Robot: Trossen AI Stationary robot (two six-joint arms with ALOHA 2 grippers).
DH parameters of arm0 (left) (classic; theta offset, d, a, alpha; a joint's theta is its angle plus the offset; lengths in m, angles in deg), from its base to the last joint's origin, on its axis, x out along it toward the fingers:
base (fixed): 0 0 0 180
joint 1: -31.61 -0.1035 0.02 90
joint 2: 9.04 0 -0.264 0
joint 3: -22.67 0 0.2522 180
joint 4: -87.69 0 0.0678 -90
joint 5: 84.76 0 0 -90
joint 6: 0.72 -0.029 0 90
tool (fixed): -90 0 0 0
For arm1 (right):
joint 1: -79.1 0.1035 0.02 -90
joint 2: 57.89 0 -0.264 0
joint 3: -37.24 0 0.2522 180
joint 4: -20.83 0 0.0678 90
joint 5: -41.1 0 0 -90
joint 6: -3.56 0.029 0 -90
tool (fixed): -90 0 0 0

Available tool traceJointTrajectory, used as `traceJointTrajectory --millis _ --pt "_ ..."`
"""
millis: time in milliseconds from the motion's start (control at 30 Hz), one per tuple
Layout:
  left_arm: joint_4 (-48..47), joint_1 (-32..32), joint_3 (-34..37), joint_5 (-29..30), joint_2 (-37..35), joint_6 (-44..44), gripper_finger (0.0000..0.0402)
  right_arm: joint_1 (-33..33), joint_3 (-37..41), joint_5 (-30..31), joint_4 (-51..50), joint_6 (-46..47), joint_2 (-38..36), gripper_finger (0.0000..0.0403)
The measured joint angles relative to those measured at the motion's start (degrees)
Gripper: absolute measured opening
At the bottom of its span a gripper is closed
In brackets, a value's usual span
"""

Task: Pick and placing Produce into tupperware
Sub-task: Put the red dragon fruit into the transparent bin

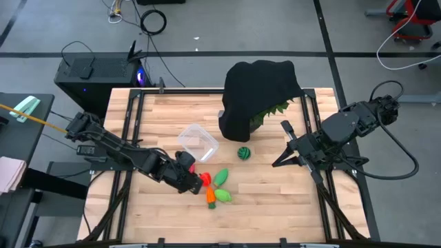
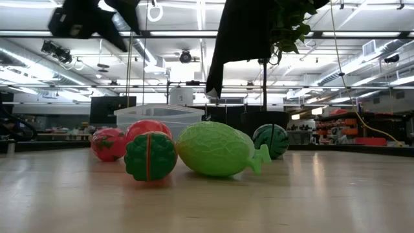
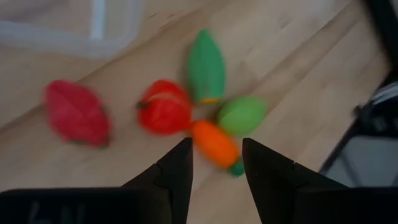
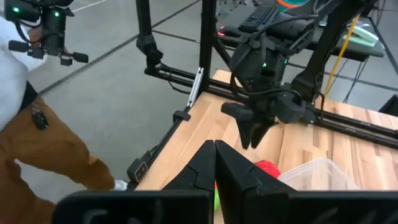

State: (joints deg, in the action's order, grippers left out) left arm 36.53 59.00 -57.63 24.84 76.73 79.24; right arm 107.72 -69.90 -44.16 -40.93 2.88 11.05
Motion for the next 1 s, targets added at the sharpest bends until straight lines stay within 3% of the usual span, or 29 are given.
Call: traceJointTrajectory --millis 367,667,833,1000 --pt "-4.0 2.3 0.1 0.8 5.1 5.3 0.0083 -2.3 0.0 -0.5 0.6 1.5 0.6 0.0013" --pt "-19.2 2.6 0.1 1.1 4.6 9.7 0.0064 -4.6 0.0 -0.4 1.9 8.7 3.7 0.0013" --pt "-18.6 2.6 0.1 1.1 4.6 6.7 0.0105 -5.0 0.0 0.2 3.7 12.3 6.1 0.0013" --pt "-19.3 2.3 0.5 1.4 4.6 8.1 0.0195 -5.0 0.0 -0.5 4.7 14.8 8.1 0.0021"
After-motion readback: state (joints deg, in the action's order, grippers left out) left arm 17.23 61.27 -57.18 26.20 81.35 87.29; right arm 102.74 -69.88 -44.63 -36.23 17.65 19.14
